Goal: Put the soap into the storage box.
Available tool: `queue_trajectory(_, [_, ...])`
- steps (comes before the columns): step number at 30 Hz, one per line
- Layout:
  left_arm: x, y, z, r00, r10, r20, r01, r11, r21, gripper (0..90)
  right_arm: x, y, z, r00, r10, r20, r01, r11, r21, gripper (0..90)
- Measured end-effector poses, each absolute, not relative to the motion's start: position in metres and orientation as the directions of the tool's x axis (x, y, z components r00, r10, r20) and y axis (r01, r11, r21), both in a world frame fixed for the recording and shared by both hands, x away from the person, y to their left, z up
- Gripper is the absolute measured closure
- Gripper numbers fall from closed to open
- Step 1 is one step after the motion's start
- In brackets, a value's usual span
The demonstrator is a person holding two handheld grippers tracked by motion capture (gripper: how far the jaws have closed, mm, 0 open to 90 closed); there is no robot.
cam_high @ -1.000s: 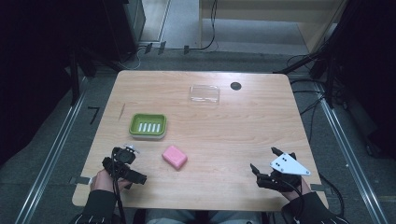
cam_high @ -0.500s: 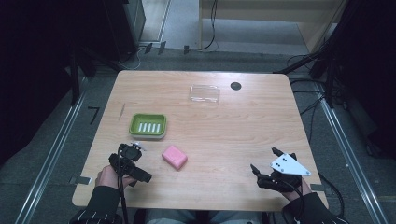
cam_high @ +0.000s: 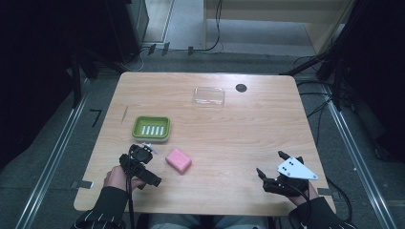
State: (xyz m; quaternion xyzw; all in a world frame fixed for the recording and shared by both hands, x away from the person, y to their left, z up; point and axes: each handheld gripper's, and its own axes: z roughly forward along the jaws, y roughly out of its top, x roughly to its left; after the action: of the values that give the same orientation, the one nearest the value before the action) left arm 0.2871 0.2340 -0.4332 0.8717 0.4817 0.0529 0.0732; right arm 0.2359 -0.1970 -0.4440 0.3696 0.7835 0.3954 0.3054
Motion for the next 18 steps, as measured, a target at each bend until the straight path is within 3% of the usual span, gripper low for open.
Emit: queue_trajectory(18, [0.299, 0.218, -0.430, 0.573, 0.819, -0.006, 0.806, -0.563, 0.181, 0.0, 0.237, -0.197, -0.444, -0.541, 0.820, -0.184, 0.337, 0.412, 0.846, 13.5])
